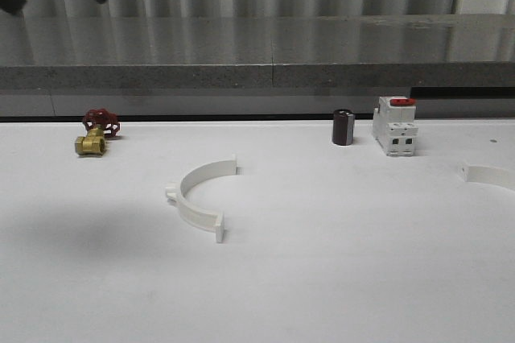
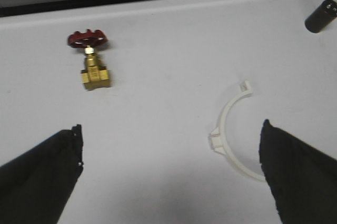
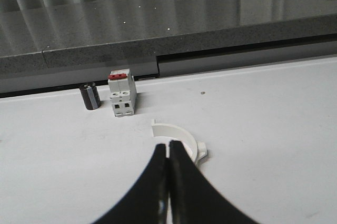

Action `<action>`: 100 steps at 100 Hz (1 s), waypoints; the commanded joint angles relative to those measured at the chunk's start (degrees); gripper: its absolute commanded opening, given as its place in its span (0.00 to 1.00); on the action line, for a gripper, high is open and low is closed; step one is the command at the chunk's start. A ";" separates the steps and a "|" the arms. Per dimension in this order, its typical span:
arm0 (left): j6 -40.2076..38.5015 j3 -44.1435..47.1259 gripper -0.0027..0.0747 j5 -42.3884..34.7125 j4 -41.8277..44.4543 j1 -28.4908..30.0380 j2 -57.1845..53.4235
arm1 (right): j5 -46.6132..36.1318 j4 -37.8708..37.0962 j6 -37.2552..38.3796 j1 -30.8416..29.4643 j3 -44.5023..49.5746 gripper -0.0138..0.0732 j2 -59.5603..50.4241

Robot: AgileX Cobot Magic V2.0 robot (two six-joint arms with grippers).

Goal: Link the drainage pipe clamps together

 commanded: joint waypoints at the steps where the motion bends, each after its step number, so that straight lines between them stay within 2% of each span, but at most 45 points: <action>1: 1.06 4.07 0.89 -5.94 -0.23 1.94 -7.03 | -4.65 -0.13 -0.37 -0.43 -0.93 0.08 -1.11; 39: 1.06 30.55 0.89 -17.12 -0.23 3.29 -31.58 | -4.65 -0.13 -0.37 -0.43 -0.93 0.08 -1.11; 58: 1.06 37.58 0.89 -18.66 -0.10 3.29 -42.61 | -4.65 -0.13 -0.37 -0.43 -0.93 0.08 -1.11; 65: 1.06 39.24 0.86 -18.77 0.03 3.29 -45.49 | -4.65 -0.13 -0.37 -0.43 -0.93 0.08 -1.11; 72: 1.06 40.56 0.79 -18.77 0.40 3.29 -47.82 | -4.65 -0.13 -0.37 -0.43 -0.93 0.08 -1.11; 79: 1.06 41.45 0.68 -18.77 1.33 3.29 -49.63 | -4.65 -0.13 -0.37 -0.43 -0.93 0.08 -1.11; 86: 1.06 41.79 0.53 -19.01 1.33 3.29 -50.98 | -4.65 -0.13 -0.37 -0.43 -0.93 0.08 -1.11; 100: 1.06 41.79 0.13 -19.72 1.74 3.29 -51.79 | -4.65 -0.13 -0.37 -0.43 -0.93 0.08 -1.11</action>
